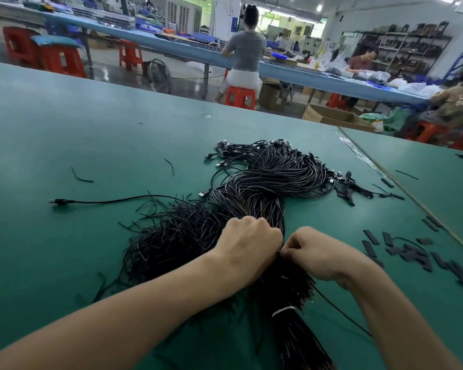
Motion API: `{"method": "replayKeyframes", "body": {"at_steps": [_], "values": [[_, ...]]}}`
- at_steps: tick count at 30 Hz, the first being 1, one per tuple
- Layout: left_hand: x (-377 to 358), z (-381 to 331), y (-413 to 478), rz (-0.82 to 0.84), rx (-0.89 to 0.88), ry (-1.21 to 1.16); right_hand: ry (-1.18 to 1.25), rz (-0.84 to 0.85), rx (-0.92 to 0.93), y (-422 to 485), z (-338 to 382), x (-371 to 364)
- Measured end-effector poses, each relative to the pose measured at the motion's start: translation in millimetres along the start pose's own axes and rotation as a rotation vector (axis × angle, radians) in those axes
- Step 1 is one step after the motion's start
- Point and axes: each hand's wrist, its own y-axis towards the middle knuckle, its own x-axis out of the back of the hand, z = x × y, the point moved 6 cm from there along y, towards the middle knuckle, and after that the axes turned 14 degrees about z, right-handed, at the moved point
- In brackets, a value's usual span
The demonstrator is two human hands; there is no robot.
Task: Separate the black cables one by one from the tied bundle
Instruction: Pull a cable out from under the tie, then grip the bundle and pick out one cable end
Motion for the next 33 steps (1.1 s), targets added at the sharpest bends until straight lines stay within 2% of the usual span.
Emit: {"method": "replayKeyframes", "body": {"at_steps": [4, 7, 10, 14, 16, 18, 20, 22, 24, 28, 33], "values": [[-8, -11, -4, 0.009, -0.065, 0.126, 0.029, 0.012, 0.023, -2, 10, -8], [-11, 2, -4, -0.047, -0.010, 0.128, 0.155, 0.047, 0.122, -12, 8, -13], [-13, 18, -1, -0.049, 0.053, -0.042, 0.435, 0.139, 0.275, -26, -14, -19], [-18, 27, 3, -0.022, 0.036, -0.265, 0.828, 0.243, 0.479, -47, -72, -30], [-19, 38, 4, -0.004, 0.052, -0.359, 0.952, 0.203, 0.478, -62, -117, -27], [-18, 45, 6, 0.014, 0.067, -0.447, 0.953, 0.092, 0.324, -76, -166, -22], [-20, 43, 10, 0.048, 0.068, -0.500, 0.801, -0.028, 0.099, -82, -198, -15], [-24, 40, 12, 0.063, 0.086, -0.563, 0.409, -0.088, -0.088, -78, -190, -1], [-28, 42, 14, 0.075, 0.098, -0.650, 0.050, -0.166, -0.188, -68, -161, 13], [-27, 45, 15, 0.102, 0.063, -0.697, -0.336, -0.242, -0.179, -46, -50, 15], [-24, 46, 14, 0.092, 0.029, -0.723, -0.474, -0.468, -0.079, -25, 29, 6]]}}
